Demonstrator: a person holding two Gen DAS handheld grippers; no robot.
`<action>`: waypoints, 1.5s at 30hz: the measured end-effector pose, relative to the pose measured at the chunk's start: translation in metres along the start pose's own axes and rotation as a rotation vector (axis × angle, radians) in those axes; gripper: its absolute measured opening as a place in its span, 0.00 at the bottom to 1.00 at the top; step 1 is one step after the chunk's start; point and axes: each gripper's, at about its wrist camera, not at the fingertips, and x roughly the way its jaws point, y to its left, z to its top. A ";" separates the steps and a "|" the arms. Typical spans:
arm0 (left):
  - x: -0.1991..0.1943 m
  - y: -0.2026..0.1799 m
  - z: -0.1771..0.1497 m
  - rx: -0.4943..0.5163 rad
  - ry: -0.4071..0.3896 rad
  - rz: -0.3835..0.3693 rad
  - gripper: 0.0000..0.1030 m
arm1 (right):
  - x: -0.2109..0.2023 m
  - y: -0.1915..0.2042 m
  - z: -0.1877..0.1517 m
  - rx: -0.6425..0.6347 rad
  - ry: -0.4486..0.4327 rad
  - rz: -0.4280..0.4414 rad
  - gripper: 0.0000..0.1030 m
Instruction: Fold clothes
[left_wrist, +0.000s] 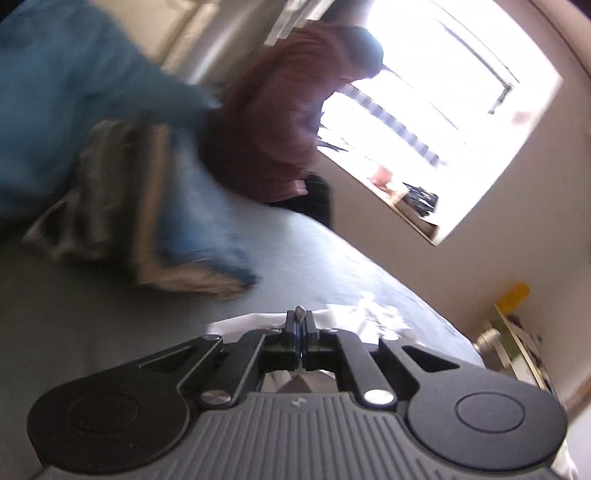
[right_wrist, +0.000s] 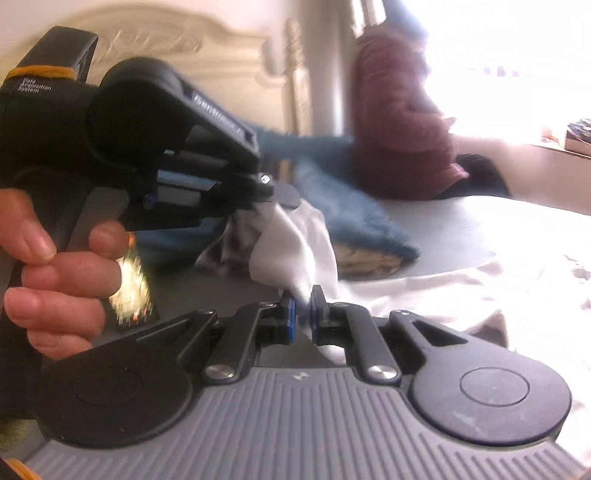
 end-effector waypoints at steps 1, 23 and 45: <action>0.002 -0.015 0.002 0.029 0.001 -0.019 0.02 | -0.007 -0.006 0.003 0.015 -0.015 -0.011 0.06; 0.134 -0.333 -0.101 0.514 0.328 -0.369 0.02 | -0.189 -0.222 -0.017 0.552 -0.277 -0.369 0.06; 0.202 -0.260 -0.176 0.486 0.584 -0.311 0.43 | -0.188 -0.375 -0.195 1.467 -0.171 -0.467 0.09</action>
